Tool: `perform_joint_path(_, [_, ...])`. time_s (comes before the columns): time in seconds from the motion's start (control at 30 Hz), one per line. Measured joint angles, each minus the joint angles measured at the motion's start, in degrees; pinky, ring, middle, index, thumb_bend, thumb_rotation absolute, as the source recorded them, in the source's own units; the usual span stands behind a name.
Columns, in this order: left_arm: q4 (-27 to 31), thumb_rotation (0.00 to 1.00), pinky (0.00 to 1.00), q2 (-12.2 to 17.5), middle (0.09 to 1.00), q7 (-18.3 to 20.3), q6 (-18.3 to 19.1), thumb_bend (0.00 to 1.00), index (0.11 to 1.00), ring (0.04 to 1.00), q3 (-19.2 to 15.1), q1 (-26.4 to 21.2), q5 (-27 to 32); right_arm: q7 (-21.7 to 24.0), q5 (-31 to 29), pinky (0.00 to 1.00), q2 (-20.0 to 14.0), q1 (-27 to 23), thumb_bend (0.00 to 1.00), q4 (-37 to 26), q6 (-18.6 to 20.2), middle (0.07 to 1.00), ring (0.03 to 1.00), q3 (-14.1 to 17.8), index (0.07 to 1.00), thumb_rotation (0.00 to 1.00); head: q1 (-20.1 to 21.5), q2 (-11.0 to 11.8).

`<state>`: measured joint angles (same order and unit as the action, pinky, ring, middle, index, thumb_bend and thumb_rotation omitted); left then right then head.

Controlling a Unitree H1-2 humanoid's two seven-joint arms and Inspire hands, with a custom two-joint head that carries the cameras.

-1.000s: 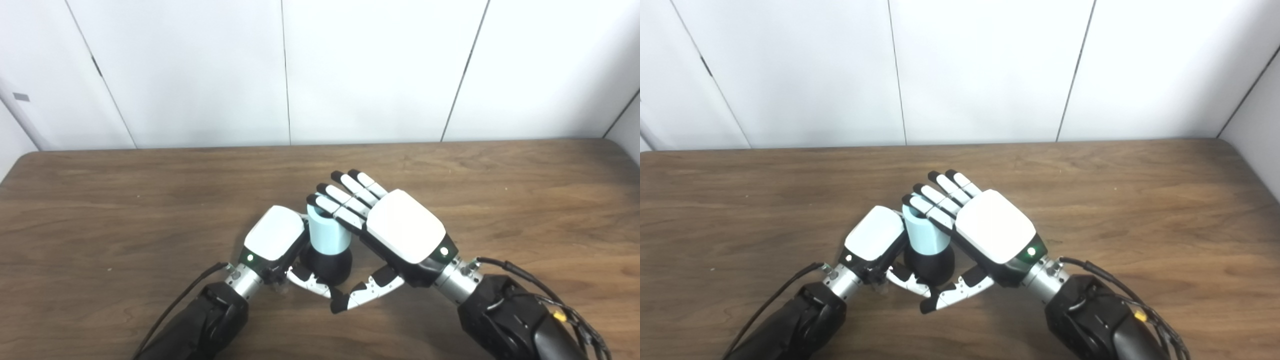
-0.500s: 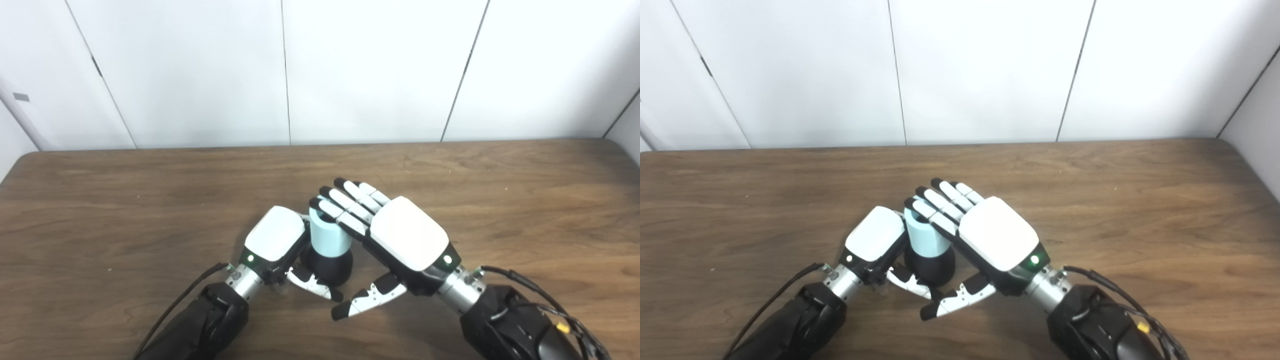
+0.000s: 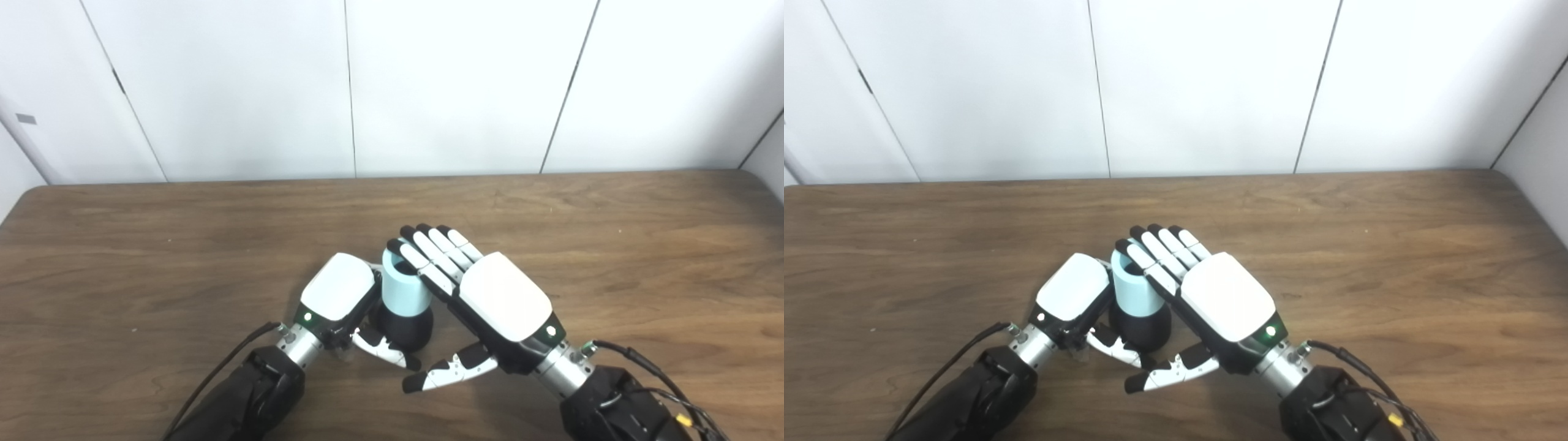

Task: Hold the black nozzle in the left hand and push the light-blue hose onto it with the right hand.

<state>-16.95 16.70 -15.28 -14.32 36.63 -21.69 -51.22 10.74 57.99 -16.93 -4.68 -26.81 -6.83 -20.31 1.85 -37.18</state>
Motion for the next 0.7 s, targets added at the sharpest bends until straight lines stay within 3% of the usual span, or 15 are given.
perform_joint_path(0.33, [0.0,0.0,0.58,0.0,0.465,0.0,0.0,0.5,0.501,0.466,0.0,0.0,0.5,1.0,0.0,1.0,2.3,-1.6,0.74,1.0,0.8,1.0,1.0,0.9,1.0,0.87,-0.1,0.1])
perform_joint_path(0.43, [0.0,0.0,0.58,0.0,0.464,0.0,0.0,0.5,0.501,0.468,0.0,0.0,0.6,0.2,-0.5,0.99,3.0,-1.6,0.74,1.3,0.4,1.0,1.0,1.5,1.0,0.84,-0.1,0.1])
perform_joint_path(0.7, [0.0,0.0,0.57,0.0,0.463,0.1,0.0,0.5,0.495,0.474,0.0,0.0,0.5,-13.6,-6.9,0.76,6.1,0.3,0.64,6.8,-6.5,0.877,0.862,4.9,0.879,0.69,0.0,0.1])
